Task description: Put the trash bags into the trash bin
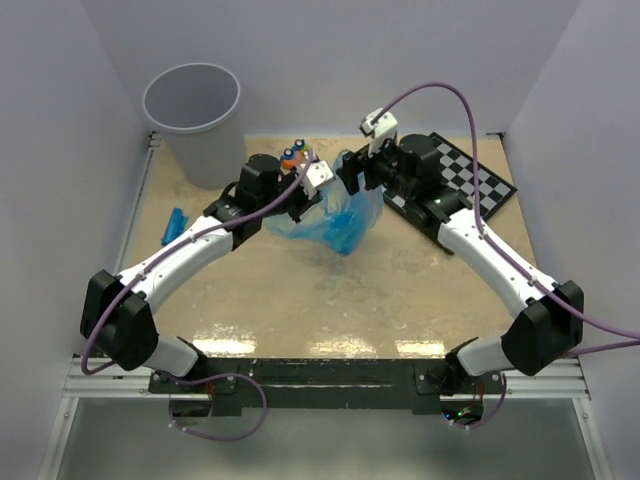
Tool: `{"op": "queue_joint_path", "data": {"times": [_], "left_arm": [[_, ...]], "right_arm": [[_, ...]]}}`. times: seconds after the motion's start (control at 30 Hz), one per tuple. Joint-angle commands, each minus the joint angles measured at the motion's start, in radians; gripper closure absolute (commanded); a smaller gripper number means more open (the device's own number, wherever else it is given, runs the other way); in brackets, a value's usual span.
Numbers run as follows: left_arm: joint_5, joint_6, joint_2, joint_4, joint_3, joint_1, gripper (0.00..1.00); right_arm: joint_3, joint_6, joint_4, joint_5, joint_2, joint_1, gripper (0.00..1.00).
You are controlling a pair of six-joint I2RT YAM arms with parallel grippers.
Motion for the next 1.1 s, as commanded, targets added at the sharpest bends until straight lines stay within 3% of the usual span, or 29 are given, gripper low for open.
{"op": "queue_joint_path", "data": {"times": [0.0, 0.13, 0.27, 0.4, 0.53, 0.8, 1.07], "left_arm": [[0.036, -0.433, -0.017, 0.095, -0.026, 0.096, 1.0], [0.02, -0.826, -0.001, 0.17, -0.055, 0.252, 1.0], [0.032, -0.98, 0.006, 0.224, -0.072, 0.347, 1.0], [0.059, -1.03, -0.007, 0.25, -0.099, 0.357, 1.0], [0.052, -1.053, -0.031, 0.241, -0.142, 0.357, 1.0], [0.043, -1.075, -0.056, 0.227, -0.193, 0.389, 1.0], [0.053, -1.08, -0.065, 0.229, -0.208, 0.42, 1.0]], "right_arm": [[0.059, 0.071, 0.005, -0.049, -0.049, -0.082, 0.14], [0.03, 0.072, -0.044, -0.05, -0.15, -0.093, 0.11], [-0.065, 0.126, -0.107, -0.105, -0.214, -0.093, 0.11], [-0.199, 0.149, -0.088, -0.232, -0.208, -0.093, 0.14], [-0.242, 0.261, 0.07, -0.352, -0.12, -0.091, 0.16], [-0.158, 0.419, 0.241, -0.443, 0.146, -0.084, 0.18], [-0.062, 0.482, 0.276, -0.442, 0.306, -0.078, 0.3]]}}
